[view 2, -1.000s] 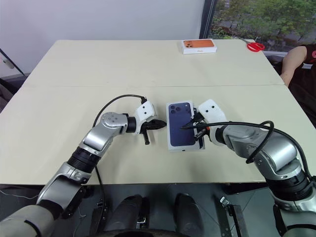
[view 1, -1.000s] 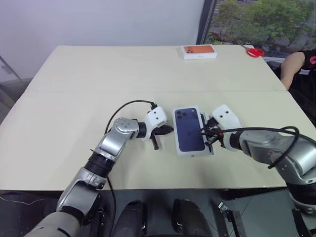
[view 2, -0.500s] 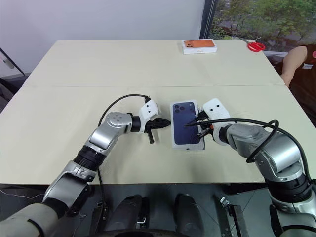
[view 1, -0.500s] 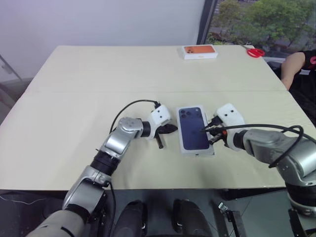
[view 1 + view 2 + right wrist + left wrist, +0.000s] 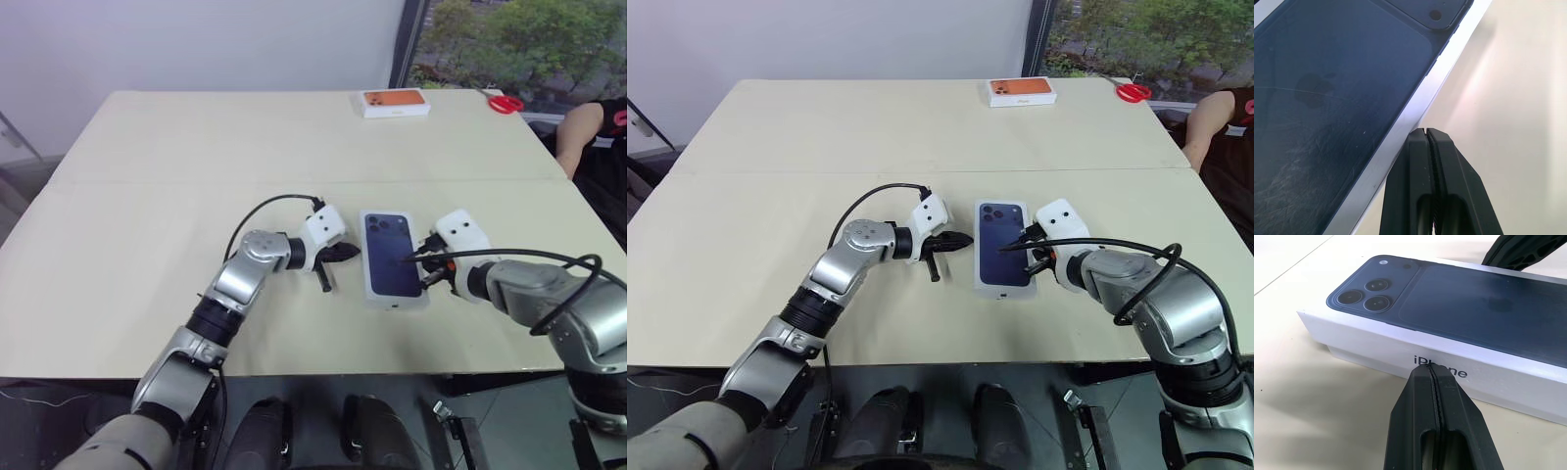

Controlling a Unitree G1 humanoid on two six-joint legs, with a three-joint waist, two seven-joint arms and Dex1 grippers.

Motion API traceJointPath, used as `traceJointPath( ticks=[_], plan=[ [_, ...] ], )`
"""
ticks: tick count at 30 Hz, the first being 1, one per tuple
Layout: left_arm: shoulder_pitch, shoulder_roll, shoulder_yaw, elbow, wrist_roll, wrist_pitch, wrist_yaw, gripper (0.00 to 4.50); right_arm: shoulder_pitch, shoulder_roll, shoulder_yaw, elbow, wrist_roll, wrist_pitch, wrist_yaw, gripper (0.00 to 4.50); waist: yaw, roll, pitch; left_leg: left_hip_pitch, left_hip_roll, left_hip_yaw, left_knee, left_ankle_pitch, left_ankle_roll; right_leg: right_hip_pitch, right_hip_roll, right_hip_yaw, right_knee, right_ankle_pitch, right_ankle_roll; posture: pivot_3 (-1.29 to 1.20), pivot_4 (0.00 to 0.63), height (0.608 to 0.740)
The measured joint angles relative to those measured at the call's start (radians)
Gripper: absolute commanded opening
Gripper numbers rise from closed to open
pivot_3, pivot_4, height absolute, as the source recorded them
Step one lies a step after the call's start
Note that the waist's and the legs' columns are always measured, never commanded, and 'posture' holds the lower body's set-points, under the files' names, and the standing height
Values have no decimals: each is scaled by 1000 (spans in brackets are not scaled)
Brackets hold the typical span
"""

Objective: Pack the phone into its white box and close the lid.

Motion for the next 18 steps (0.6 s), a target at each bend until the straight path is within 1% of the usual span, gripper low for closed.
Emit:
traceJointPath(
  ticks=[18],
  plan=[
    [0,0,-12,-2,13,-16,-18,0,24,27,-6,-1,-63,0,35,74,0,0,0,0,0,0,0,0,0,0,0,0,0,0,0,0,150,740]
  ],
)
